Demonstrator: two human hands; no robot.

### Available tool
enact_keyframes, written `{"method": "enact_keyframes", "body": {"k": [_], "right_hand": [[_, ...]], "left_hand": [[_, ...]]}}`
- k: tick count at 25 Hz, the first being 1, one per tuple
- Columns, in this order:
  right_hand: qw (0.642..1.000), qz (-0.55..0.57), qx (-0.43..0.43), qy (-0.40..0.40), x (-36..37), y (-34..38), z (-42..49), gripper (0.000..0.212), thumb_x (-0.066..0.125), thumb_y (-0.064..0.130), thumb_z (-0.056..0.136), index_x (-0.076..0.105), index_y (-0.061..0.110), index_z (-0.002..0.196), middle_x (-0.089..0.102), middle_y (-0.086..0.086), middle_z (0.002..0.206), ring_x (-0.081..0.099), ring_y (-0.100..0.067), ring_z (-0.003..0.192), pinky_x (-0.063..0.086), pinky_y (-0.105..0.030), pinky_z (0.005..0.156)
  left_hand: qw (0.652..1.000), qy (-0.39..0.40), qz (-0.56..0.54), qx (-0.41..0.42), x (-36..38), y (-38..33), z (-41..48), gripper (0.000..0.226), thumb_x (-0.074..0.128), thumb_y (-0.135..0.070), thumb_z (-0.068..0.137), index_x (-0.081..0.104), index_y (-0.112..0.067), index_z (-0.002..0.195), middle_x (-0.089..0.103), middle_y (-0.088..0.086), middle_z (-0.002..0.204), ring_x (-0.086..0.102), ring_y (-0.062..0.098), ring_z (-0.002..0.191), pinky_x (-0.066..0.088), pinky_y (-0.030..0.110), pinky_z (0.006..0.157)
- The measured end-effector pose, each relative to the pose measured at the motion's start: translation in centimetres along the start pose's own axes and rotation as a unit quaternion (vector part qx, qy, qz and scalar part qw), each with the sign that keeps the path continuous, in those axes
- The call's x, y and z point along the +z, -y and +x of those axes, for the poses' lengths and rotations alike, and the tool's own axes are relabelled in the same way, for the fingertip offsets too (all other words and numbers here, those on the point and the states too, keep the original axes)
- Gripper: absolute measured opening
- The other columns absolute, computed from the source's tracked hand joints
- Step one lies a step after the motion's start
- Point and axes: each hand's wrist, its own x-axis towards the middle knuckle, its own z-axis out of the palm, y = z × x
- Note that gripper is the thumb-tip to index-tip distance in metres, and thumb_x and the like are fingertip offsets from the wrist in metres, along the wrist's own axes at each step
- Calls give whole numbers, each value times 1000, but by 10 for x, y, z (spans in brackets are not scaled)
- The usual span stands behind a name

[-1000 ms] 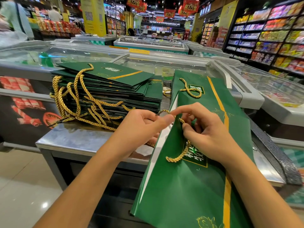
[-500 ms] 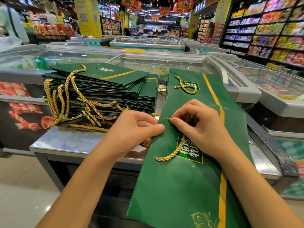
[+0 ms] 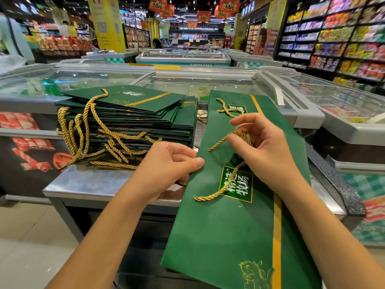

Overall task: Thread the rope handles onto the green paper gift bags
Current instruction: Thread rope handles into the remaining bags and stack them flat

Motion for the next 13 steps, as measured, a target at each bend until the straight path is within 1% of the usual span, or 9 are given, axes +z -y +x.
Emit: {"method": "enact_keyframes", "body": {"k": [2,3,4,6,8,10,11,13], "right_hand": [[997,-75,-5,26,-13,1,2,29,72,-1,86,69,20,106,62,2,88,42,-6,58,37,-15,61],[992,-120,-5,31,-20,0,2,33,71,-3,84,71,24,103,62,7,87,44,-6,59,37,-14,61],[988,-155,2,26,-28,-3,-1,36,71,-5,82,72,26,99,62,9,87,47,-7,60,37,-13,62],[982,-186,22,17,-38,-7,-13,36,73,-5,80,73,27,95,61,10,85,49,-9,63,38,-13,62],[985,-164,41,23,-41,-9,-26,32,76,-3,80,74,26,95,59,9,83,50,-9,64,39,-14,63],[992,-105,66,11,-43,-9,-30,33,75,-3,82,74,26,97,62,0,86,49,-10,64,42,-19,64],[994,-80,76,2,-43,-10,-30,34,72,-4,83,74,27,98,63,-6,89,50,-14,65,44,-23,64],[995,-60,82,-5,-44,-10,-29,39,66,-9,84,74,26,100,68,-5,93,54,-25,72,47,-29,68]], "left_hand": [[1000,-7,-4,-1,0,0,0,16,77,-8,85,72,-3,99,77,14,84,74,23,76,59,34,68],[1000,-16,-10,-1,-1,-1,0,14,77,-7,84,72,-4,98,77,13,82,73,20,73,57,30,63],[1000,-24,-16,0,-1,-1,1,13,77,-6,84,72,-5,96,77,11,80,72,17,70,55,26,59],[999,-32,-20,1,0,-1,1,11,77,-6,84,71,-8,94,76,7,75,71,13,67,53,22,56],[999,-30,-10,3,1,0,1,10,78,-7,85,72,-10,93,75,5,73,69,11,65,52,21,56],[1000,-27,-8,3,2,0,1,11,77,-9,85,72,-10,95,76,5,74,70,12,67,53,21,57],[1000,-25,-10,2,2,-1,0,12,77,-9,85,72,-10,96,77,6,77,71,13,69,54,22,58],[1000,-20,-17,-3,2,-1,0,14,76,-10,86,71,-8,100,78,10,84,74,18,75,57,25,63]]}}
